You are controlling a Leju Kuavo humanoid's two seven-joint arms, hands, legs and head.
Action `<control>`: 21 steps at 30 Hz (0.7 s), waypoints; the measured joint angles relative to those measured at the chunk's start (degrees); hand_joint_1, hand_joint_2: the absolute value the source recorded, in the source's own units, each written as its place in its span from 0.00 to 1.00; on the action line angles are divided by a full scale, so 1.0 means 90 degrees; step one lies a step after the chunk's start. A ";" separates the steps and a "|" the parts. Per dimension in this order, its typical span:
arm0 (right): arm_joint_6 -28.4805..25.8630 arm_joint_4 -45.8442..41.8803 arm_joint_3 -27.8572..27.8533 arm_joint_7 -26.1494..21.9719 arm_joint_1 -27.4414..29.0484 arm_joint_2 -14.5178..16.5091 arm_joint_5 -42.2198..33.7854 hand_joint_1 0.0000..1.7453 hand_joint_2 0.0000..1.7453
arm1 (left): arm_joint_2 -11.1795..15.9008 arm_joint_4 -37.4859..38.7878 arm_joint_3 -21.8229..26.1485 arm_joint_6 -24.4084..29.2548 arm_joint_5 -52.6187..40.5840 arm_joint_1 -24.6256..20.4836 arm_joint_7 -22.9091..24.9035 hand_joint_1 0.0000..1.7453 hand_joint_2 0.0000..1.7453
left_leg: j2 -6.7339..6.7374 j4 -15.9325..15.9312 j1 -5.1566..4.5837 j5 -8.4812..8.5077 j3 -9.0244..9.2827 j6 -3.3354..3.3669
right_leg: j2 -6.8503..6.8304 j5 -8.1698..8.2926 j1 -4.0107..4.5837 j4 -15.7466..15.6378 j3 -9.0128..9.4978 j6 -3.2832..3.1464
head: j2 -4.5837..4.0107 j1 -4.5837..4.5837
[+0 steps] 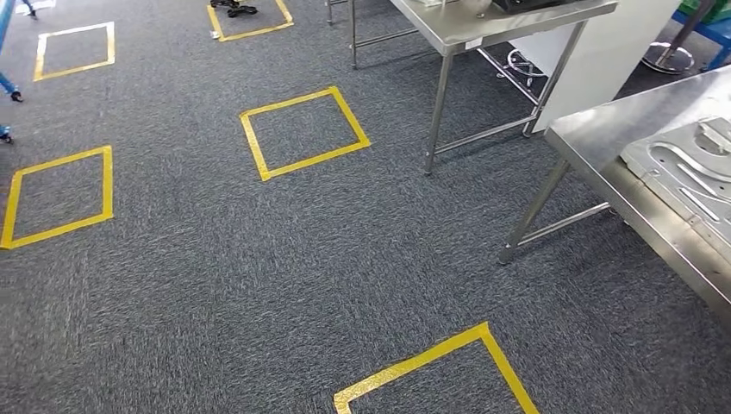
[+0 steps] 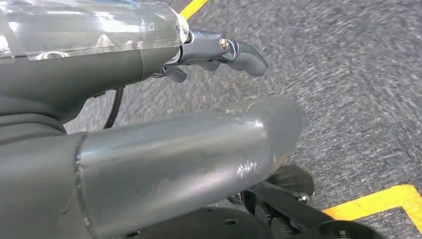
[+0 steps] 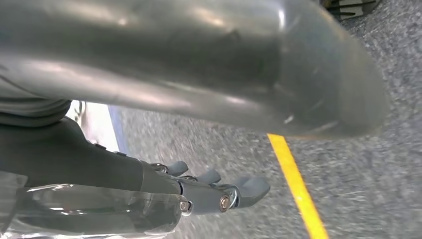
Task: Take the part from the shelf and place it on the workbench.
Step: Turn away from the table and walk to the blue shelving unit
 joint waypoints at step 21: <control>0.0278 0.0022 0.0048 0.0033 0.0083 -0.0039 -0.0021 0.00 0.00 | -0.0089 0.0000 -0.0145 0.0287 -0.0410 -0.0064 0.0165 0.00 0.00 | -0.0621 -0.1707 -0.0016 0.0779 0.0863 0.0187 | 0.0848 -0.0062 -0.0133 0.0228 -0.0108 0.0325 | 0.0000 0.0125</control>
